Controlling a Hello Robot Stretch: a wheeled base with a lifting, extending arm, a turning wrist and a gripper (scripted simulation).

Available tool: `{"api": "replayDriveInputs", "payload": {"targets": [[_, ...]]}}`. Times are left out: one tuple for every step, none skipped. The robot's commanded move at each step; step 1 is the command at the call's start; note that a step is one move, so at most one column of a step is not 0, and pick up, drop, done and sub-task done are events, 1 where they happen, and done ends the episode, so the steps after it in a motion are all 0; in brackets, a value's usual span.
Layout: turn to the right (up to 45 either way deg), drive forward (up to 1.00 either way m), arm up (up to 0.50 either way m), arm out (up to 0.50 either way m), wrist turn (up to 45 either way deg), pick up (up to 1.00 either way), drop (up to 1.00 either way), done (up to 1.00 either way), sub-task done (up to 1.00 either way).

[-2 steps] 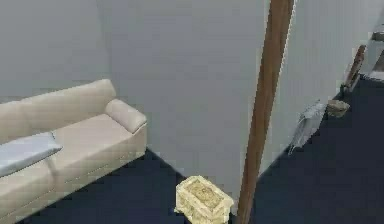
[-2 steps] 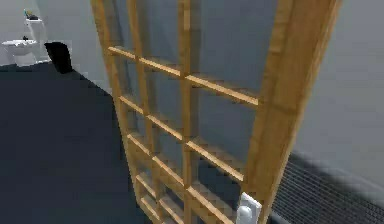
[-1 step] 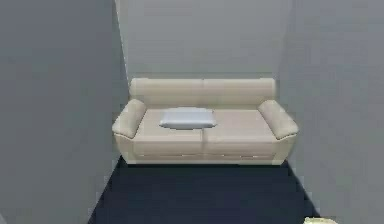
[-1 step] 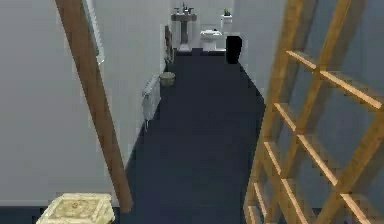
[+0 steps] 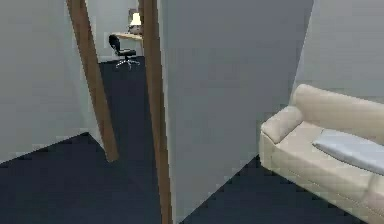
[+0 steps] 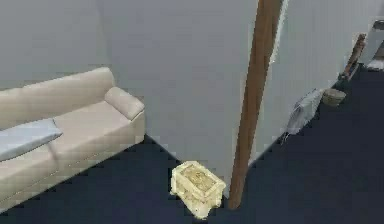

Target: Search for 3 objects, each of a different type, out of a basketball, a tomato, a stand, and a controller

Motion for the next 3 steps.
{"api": "replayDriveInputs", "payload": {"targets": [[-42.0, 0.00, 0.00, 0.00, 0.0, 0.00, 0.00, 0.00, 0.00], [0.0, 0.75, 0.00, 0.00, 0.0, 0.00, 0.00, 0.00, 0.00], [-36.0, 0.00, 0.00, 0.00, 0.0, 0.00, 0.00, 0.00, 0.00]]}}
